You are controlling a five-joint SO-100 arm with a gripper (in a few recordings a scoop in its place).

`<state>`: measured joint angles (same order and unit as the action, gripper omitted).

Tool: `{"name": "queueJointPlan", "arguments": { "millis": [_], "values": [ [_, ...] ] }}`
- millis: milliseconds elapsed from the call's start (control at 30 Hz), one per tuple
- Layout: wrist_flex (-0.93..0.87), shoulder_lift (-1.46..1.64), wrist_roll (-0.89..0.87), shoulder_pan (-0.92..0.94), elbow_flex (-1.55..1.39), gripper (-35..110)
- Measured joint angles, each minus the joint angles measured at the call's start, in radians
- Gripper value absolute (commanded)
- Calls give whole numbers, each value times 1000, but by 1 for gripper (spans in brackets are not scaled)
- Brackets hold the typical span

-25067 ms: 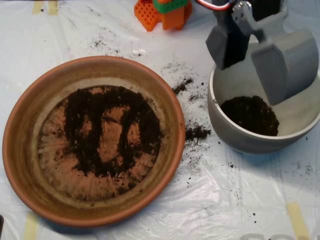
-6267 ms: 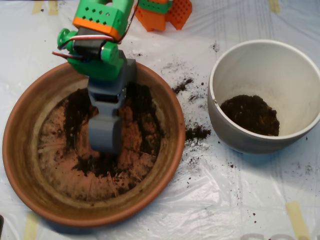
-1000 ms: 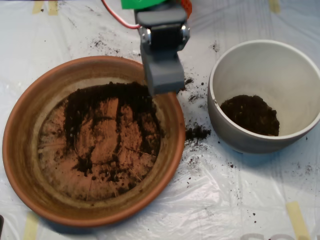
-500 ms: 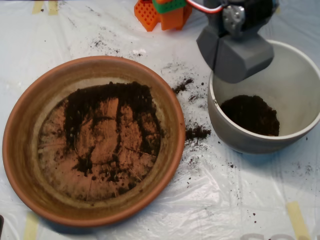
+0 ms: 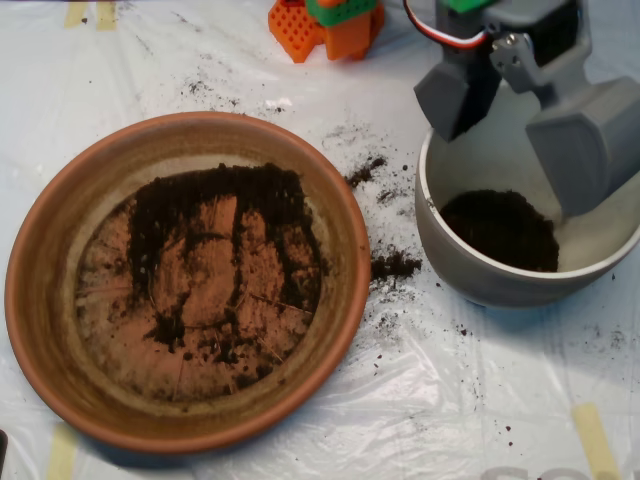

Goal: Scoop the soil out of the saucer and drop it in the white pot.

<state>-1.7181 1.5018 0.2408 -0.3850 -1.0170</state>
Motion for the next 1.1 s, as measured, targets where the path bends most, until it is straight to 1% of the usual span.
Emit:
{"name": "queueJointPlan", "arguments": {
  "millis": [167, 300, 567, 733, 933, 1100],
  "values": [
    [8, 12, -20, 18, -6, 43],
    [-23, 15, -63, 84, 55, 45],
    [-26, 20, -137, 342, 74, 46],
    [67, 117, -129, 477, -153, 46],
    [258, 247, -127, 661, -551, 45],
    [411, 278, -112, 810, -822, 44]
  ]
}}
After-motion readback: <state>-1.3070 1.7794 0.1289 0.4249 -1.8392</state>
